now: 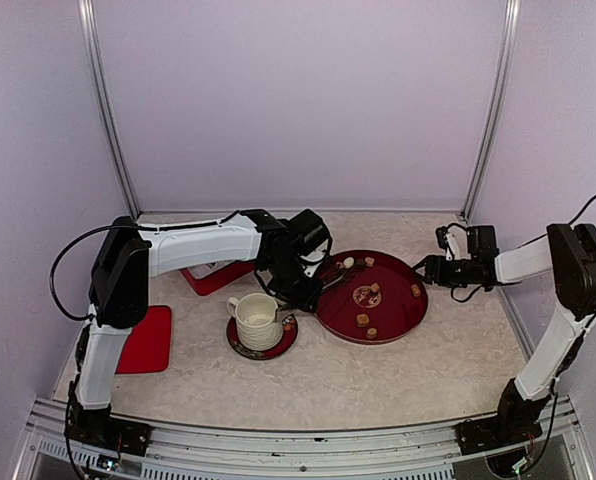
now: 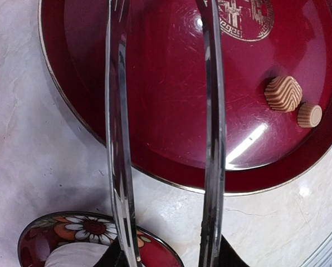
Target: Pack the chocolate
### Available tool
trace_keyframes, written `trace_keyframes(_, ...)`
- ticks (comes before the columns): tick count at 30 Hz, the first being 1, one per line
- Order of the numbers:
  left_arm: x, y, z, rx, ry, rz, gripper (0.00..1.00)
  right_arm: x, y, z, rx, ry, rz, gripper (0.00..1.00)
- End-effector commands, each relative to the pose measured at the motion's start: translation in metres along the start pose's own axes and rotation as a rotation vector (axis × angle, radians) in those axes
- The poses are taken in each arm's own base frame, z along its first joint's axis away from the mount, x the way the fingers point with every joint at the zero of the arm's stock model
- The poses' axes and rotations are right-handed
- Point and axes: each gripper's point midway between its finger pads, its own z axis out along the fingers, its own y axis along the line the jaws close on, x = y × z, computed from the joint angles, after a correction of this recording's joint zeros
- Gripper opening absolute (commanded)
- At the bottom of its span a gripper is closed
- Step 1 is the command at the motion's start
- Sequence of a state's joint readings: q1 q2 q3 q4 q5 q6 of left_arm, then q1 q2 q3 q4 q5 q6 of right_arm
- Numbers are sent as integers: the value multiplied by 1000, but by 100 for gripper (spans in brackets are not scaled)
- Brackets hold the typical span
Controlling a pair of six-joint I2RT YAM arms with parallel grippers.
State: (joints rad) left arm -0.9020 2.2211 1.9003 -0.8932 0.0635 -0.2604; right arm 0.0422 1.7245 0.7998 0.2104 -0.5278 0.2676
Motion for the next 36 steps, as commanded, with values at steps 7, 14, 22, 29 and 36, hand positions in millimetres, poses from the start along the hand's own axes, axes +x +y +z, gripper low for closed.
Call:
trace_keyframes(7, 1, 6, 22, -9, 45, 1, 37, 8, -8, 18, 49, 50, -25, 62)
trace_keyframes(14, -7, 10, 33, -16, 46, -3, 37, 9, -4, 22, 25, 57, -27, 54)
trace_keyframes(22, -21, 0, 33, 15, 29, 22, 35, 7, 0, 22, 7, 51, -26, 52)
trace_keyframes(29, -19, -3, 39, 23, 43, 37, 34, 7, 2, 21, -2, 49, -26, 51)
trace_keyframes(36, -20, 4, 45, -15, 58, 43, 38, 5, 4, 20, -10, 42, -27, 50)
